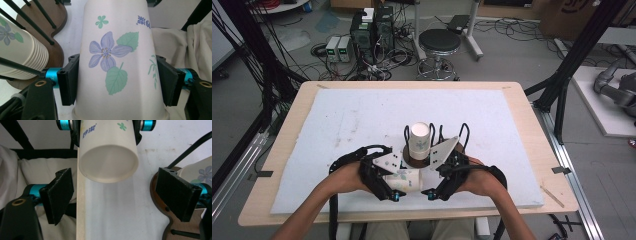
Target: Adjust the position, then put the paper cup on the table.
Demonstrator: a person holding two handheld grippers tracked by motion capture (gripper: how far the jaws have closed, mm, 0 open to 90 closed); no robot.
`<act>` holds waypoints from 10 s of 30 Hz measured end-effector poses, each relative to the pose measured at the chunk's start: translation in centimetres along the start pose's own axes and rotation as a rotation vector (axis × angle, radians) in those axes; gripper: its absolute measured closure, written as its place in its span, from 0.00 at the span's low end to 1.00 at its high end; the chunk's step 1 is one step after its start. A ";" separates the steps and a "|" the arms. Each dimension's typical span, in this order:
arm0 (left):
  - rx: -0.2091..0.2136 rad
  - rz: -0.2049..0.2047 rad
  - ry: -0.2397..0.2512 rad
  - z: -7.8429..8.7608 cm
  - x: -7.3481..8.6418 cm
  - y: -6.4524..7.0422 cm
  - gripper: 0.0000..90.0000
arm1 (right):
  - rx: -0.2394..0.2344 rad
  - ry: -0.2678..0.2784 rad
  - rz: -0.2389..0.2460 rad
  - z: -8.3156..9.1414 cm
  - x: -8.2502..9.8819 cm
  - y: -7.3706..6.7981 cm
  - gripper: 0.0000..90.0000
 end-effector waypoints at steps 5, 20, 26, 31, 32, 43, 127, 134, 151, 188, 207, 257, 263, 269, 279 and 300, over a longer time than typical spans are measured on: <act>-0.013 0.000 -0.022 -0.1 -0.7 0.0 0.33 | -0.005 -0.042 0.016 -0.3 -0.5 0.3 0.18; -0.019 -0.015 -0.060 -0.8 -1.7 0.0 0.33 | -0.013 -0.060 0.019 -0.9 -0.8 0.3 0.18; -0.013 -0.015 -0.063 -1.0 -1.8 0.1 0.33 | -0.043 -0.062 0.023 -1.2 -1.0 0.2 0.35; -0.011 -0.013 -0.063 -1.1 -1.6 0.0 0.34 | -0.049 -0.076 0.033 -1.5 -1.0 0.1 0.40; -0.010 -0.012 -0.063 -1.2 -1.5 0.0 0.34 | -0.048 -0.077 0.035 -1.5 -1.0 0.1 0.40; -0.001 -0.007 -0.038 -1.2 -1.2 -0.2 0.32 | -0.054 -0.074 0.029 -1.6 -0.9 0.2 0.41; 0.128 0.153 0.678 -2.3 3.8 -0.8 0.07 | 0.092 0.509 -0.097 -2.9 5.2 -1.7 0.41; 0.137 0.150 0.676 -2.7 3.5 -0.8 0.07 | 0.093 0.519 -0.087 -3.0 5.0 -1.7 0.41; 0.169 0.143 0.705 -2.9 3.7 -0.9 0.19 | 0.086 0.522 -0.072 -3.3 5.0 -1.7 0.41; 0.056 0.136 0.519 -1.2 3.8 -1.5 0.34 | 0.234 0.451 -0.163 -2.4 7.0 -2.7 0.22; -0.083 0.193 0.198 1.4 4.0 -4.3 0.34 | 0.431 0.376 -0.383 1.2 14.2 -2.9 0.23; -0.181 0.226 -0.092 2.6 3.0 -8.7 0.34 | 0.677 0.229 -0.636 1.5 19.6 -1.5 0.23; -0.184 0.238 -0.116 2.4 3.3 -9.4 0.34 | 0.675 0.229 -0.632 1.5 19.6 -1.5 0.23; -0.181 0.256 -0.132 2.0 3.6 -10.1 0.34 | 0.670 0.225 -0.639 1.5 19.6 -1.5 0.23; -0.191 0.292 -0.183 1.1 4.2 -11.7 0.34 | 0.664 0.227 -0.640 1.5 19.6 -1.5 0.23; -0.240 0.274 -0.246 -0.5 4.5 -12.1 0.28 | 0.660 0.222 -0.640 1.4 19.5 -1.5 0.23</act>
Point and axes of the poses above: each handheld gripper's, and its own axes: z roughly backward along the jaws, x roughly out of its underside, y roughly to its right, the point moved 2 cm from there along -z, roughly forward along the jaws, and after that the axes turned 12 degrees about z, right-handed, at the moved point
